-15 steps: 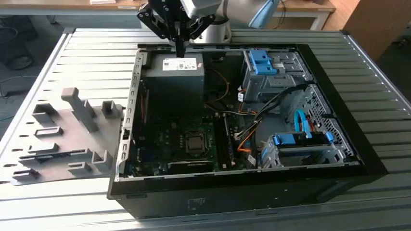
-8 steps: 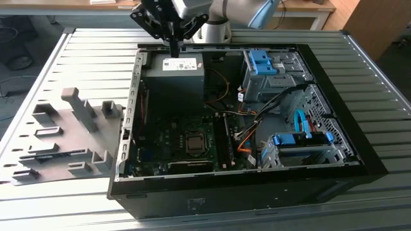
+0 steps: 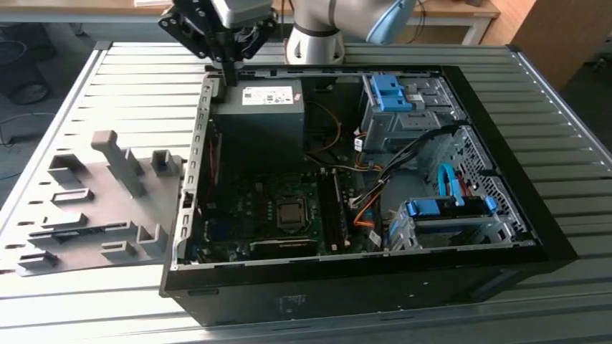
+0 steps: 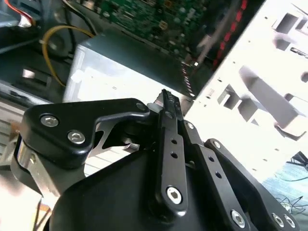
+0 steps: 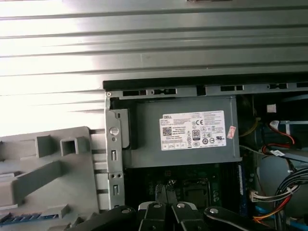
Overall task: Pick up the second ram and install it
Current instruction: 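Reach for the second ram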
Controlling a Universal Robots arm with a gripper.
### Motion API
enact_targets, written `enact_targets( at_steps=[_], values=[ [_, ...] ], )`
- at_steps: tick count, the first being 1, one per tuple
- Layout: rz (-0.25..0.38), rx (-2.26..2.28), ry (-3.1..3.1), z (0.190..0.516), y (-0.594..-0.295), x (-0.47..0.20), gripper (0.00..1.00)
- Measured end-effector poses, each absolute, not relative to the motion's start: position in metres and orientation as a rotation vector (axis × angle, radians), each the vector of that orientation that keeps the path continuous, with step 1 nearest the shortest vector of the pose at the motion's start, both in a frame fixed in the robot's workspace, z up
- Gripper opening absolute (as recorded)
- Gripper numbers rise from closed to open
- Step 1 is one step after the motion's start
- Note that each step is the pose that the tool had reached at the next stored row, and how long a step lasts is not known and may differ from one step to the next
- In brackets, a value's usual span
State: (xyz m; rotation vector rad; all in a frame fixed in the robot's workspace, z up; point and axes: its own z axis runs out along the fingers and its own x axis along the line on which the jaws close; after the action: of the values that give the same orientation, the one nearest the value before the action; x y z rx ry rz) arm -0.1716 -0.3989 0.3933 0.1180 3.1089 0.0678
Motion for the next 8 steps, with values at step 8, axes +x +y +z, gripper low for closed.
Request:
enact_targets(
  at_steps=[8],
  values=[
    [0.068,0.118,3.108,0.393,-0.399,-0.2,0.11]
  ],
)
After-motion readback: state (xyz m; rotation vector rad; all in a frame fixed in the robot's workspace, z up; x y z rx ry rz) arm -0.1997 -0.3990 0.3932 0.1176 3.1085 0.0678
